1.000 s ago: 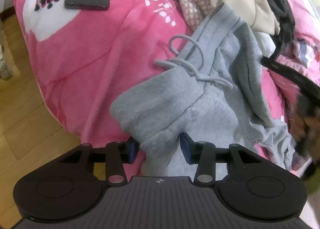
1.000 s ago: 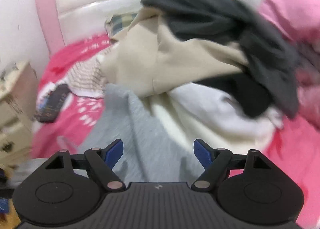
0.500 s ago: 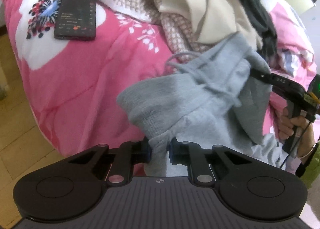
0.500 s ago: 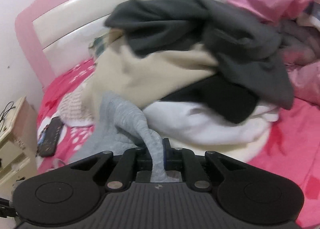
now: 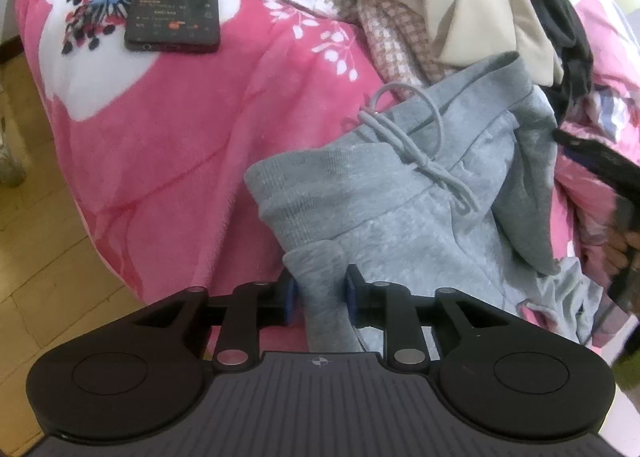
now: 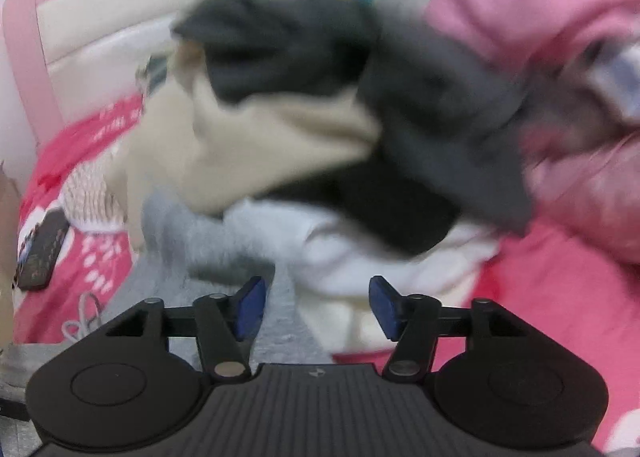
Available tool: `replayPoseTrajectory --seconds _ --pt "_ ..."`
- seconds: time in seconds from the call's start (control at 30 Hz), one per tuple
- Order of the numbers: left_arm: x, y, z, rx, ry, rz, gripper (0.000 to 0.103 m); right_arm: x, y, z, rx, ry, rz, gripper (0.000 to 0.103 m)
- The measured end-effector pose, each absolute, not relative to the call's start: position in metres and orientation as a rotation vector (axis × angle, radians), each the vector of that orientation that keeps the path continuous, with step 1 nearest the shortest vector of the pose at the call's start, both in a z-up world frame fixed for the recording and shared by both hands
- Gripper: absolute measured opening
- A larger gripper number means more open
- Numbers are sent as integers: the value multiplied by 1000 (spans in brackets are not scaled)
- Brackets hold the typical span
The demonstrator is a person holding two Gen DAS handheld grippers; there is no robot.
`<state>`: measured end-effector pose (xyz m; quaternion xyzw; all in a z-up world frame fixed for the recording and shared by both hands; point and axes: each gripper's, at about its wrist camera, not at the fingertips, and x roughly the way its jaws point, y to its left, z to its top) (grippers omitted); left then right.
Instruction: Fold clothes
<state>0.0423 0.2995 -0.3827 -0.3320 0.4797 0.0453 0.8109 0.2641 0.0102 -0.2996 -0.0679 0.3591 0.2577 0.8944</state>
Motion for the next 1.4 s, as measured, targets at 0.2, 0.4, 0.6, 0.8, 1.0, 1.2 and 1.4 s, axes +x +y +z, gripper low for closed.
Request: replayPoseTrajectory --seconds 0.2,0.4,0.6,0.8,1.0,1.2,1.4 --pt "43 297 -383 -702 1019 113 26 223 52 -310 -225 892 789 44" --pt "41 294 -388 -677 1015 128 27 238 115 -381 -346 910 796 20" --pt "36 294 -390 -672 1006 134 28 236 124 -390 -357 859 789 20" --pt "26 295 -383 -673 984 139 28 216 101 -356 -229 858 864 21" --pt "19 297 -369 -679 1012 248 47 225 117 -372 -114 908 827 22" --pt "3 292 -331 -678 870 345 52 195 71 -336 9 896 815 23" --pt "22 264 -300 -615 753 295 53 144 6 -306 30 911 752 28"
